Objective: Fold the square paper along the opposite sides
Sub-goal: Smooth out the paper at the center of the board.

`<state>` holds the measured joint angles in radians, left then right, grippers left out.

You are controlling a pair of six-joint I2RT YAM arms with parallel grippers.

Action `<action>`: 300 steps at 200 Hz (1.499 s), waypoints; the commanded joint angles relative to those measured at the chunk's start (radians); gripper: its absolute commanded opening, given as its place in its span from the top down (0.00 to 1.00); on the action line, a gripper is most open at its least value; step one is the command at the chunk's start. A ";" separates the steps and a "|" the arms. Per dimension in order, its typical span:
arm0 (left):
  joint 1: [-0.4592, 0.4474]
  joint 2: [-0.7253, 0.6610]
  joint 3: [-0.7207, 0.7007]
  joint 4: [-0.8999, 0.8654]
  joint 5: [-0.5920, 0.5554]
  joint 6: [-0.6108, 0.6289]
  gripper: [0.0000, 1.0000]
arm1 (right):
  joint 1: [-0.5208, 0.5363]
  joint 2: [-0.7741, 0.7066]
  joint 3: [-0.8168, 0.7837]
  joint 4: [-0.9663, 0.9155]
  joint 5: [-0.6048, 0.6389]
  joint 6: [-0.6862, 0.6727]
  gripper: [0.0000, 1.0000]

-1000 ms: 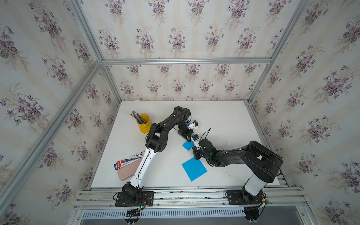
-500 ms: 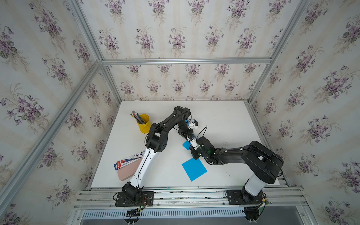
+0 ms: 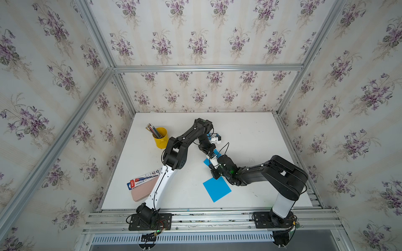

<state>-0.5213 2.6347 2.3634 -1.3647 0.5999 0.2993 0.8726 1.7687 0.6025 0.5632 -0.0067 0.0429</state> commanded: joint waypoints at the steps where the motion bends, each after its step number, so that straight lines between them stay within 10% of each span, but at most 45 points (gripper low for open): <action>1: 0.006 -0.001 0.002 0.018 -0.069 0.012 1.00 | 0.019 -0.025 -0.037 -0.084 0.009 0.043 1.00; 73: 0.009 -0.009 -0.001 0.018 -0.063 0.003 1.00 | -0.037 -0.154 0.000 -0.115 0.073 -0.035 1.00; 163: 0.000 -0.016 -0.016 0.007 -0.065 -0.017 1.00 | -0.230 0.107 0.199 -0.061 0.012 0.073 1.00; 300: 0.004 -0.021 0.000 0.009 -0.065 -0.044 1.00 | -0.320 0.006 0.049 -0.051 0.049 0.180 1.00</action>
<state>-0.5167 2.6213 2.3573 -1.3560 0.5636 0.2607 0.5514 1.8114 0.6636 0.5529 0.0387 0.2436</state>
